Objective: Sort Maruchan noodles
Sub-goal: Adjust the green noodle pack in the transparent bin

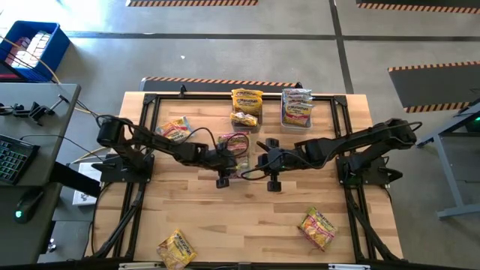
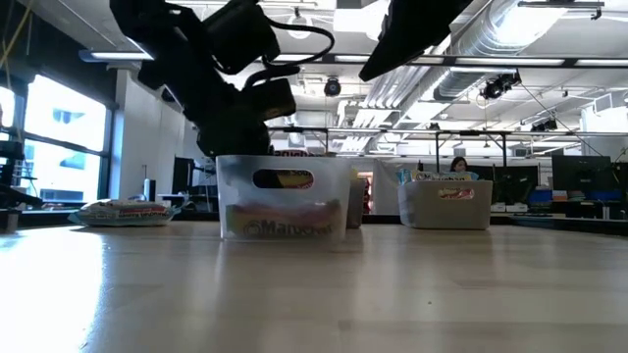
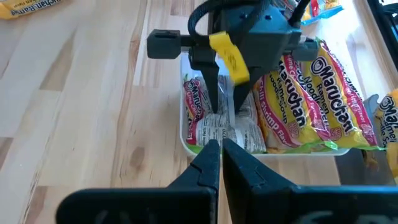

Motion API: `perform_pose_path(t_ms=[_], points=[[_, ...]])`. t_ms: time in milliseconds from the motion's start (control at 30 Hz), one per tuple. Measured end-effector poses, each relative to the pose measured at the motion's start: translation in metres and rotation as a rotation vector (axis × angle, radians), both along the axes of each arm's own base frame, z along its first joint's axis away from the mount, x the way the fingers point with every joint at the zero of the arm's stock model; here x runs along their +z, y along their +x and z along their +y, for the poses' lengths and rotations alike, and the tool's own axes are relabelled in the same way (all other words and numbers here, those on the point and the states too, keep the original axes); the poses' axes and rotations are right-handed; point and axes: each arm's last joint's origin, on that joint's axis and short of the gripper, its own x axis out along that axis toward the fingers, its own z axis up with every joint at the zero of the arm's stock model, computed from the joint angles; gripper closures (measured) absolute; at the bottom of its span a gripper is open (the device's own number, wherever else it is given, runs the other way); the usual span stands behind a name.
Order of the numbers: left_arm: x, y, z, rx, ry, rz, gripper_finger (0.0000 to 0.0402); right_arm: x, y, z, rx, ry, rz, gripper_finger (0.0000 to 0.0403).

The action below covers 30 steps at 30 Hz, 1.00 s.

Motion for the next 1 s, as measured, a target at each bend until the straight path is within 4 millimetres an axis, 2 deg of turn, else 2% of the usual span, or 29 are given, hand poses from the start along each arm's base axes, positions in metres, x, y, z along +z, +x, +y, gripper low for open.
perform_pose_path(t_ms=[133,300,667,1000], points=[[-0.002,0.001,0.0,-0.02,0.024,0.003,0.0315,0.0,0.0,0.0,0.001,-0.001,0.0,0.0402],[0.002,0.003,0.0,-0.05,0.026,0.004,0.0392,0.0,0.0,0.0,0.018,-0.018,0.002,0.0402],[0.025,0.014,-0.001,-0.083,0.039,0.035,0.0401,-0.002,-0.002,-0.001,0.033,-0.101,0.031,0.0402],[0.059,0.006,0.004,-0.076,0.03,-0.044,0.0401,-0.005,-0.001,-0.001,-0.001,-0.082,0.039,0.0399]])
